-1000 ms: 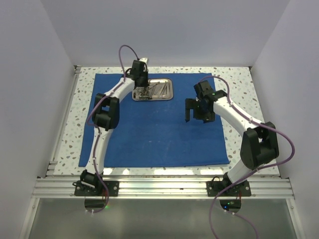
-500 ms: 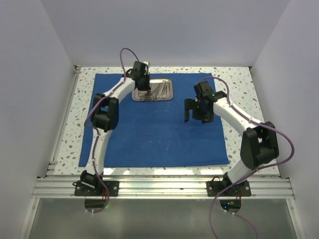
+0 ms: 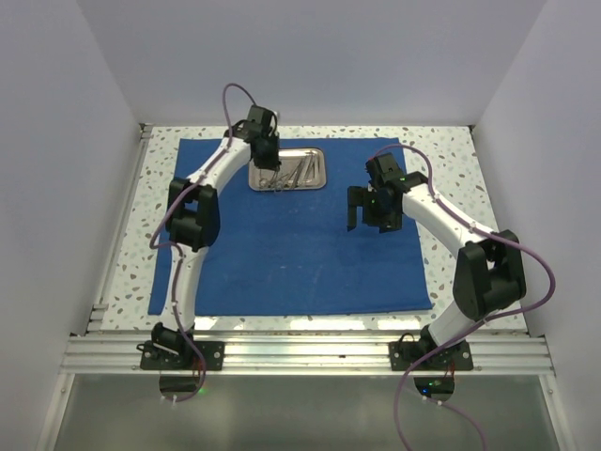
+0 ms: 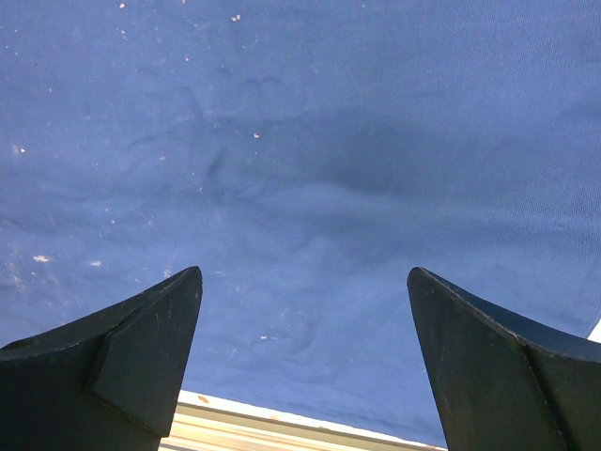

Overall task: Open and lay out the surgical kit
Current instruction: Pick up the medical item from the container, then place the medical item in the surgical kit.

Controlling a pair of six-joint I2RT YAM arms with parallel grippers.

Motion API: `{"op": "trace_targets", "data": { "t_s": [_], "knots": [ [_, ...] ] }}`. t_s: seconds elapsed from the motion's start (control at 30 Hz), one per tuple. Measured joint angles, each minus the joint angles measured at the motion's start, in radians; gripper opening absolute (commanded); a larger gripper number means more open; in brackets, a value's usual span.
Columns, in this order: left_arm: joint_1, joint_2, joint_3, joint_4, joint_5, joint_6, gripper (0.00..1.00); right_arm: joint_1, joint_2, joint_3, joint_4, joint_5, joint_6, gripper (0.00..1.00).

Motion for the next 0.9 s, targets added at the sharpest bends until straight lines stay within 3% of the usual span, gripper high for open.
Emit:
{"op": "trace_targets", "data": {
  "t_s": [0.17, 0.4, 0.57, 0.7, 0.9],
  "knots": [
    [0.002, -0.209, -0.199, 0.019, -0.015, -0.01, 0.0, 0.0, 0.0, 0.0, 0.0, -0.006, 0.0, 0.94],
    [0.003, -0.67, -0.764, 0.118, -0.036, -0.05, 0.0, 0.0, -0.018, 0.0, 0.001, -0.03, 0.004, 0.94],
    [0.003, -0.9, -1.12, 0.207, -0.048, -0.074, 0.0, 0.0, -0.027, 0.0, 0.006, -0.051, 0.008, 0.93],
    [0.004, -0.938, -1.326, 0.304, -0.048, -0.079, 0.0, 0.0, -0.027, -0.002, 0.008, -0.059, 0.009, 0.93],
    [0.005, -0.9, -1.42, 0.419, -0.03, -0.079, 0.0, 0.0, -0.027, -0.006, 0.009, -0.063, 0.009, 0.92]
  ]
}}
